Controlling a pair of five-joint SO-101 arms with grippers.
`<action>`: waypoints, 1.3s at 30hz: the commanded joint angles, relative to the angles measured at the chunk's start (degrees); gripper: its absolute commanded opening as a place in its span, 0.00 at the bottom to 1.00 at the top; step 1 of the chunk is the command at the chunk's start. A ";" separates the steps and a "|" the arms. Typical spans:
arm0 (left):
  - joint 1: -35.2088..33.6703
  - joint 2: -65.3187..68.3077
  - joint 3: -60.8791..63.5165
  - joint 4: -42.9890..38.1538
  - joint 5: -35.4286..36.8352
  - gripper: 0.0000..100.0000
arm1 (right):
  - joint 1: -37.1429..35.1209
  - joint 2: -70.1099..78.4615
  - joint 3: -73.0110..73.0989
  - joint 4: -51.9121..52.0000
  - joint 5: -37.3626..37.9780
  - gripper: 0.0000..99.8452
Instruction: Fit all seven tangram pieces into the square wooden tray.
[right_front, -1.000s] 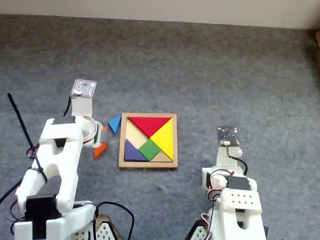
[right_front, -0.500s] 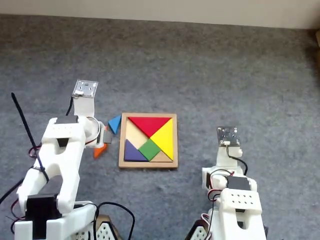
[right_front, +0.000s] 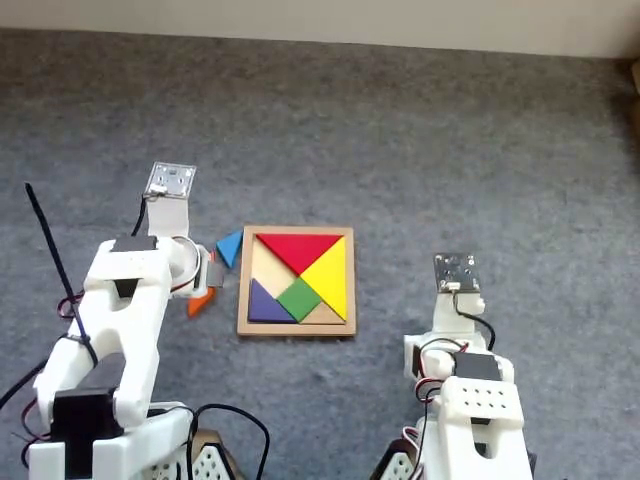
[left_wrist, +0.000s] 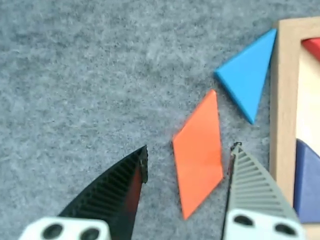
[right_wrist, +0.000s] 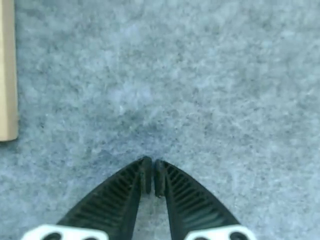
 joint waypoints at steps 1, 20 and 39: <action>3.74 -4.18 -3.30 1.23 0.62 0.26 | 0.31 -0.22 0.57 -1.89 0.79 0.04; 3.38 16.40 -15.87 8.18 3.60 0.26 | 0.31 -0.22 0.66 -1.71 0.79 0.04; -0.57 18.95 -20.88 13.45 3.34 0.18 | 0.31 -0.22 0.66 -1.71 0.79 0.04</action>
